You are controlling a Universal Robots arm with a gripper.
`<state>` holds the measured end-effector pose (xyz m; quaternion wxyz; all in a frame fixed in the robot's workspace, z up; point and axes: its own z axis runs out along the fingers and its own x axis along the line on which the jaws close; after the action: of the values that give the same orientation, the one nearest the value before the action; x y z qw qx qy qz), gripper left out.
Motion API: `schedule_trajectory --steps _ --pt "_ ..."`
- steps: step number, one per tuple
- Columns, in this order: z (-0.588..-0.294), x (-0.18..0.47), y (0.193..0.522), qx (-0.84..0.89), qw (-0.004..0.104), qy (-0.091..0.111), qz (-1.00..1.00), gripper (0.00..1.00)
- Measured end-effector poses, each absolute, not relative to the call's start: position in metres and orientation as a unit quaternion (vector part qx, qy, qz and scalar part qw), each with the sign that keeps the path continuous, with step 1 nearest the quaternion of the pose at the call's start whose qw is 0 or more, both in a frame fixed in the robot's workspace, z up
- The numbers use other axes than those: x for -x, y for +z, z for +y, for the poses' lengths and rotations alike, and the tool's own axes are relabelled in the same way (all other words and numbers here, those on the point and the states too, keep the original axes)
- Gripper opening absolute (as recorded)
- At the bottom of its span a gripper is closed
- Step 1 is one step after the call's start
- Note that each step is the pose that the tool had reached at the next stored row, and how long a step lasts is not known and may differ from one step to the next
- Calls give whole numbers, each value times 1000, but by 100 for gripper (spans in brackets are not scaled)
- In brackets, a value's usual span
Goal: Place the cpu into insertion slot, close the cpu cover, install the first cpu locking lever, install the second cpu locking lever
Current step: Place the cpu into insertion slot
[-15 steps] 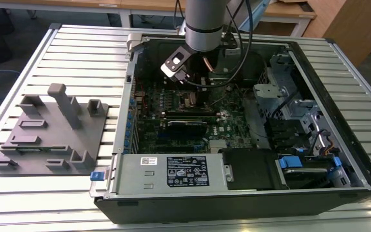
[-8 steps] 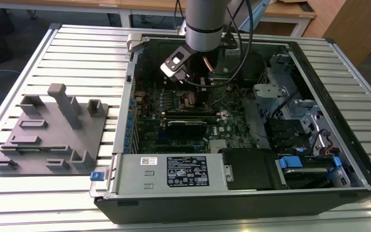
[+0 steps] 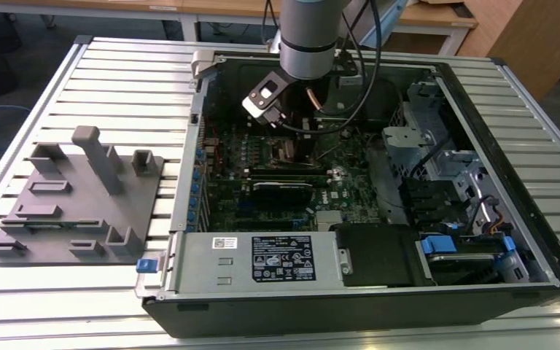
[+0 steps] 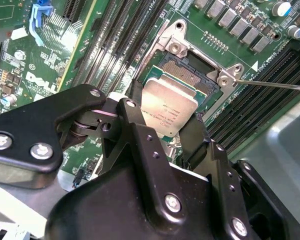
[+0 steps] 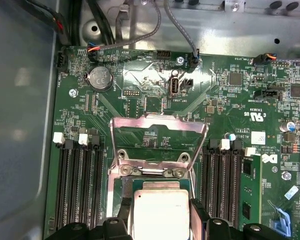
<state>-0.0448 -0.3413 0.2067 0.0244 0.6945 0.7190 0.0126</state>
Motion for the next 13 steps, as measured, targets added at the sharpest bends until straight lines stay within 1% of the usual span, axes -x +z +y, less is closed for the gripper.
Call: schedule_trajectory --steps 3,10,13 --pt "-341 45 207 -694 24 12 719 54" --pt "-341 45 206 -695 16 4 719 54" --pt "-341 45 206 -695 16 4 719 54"
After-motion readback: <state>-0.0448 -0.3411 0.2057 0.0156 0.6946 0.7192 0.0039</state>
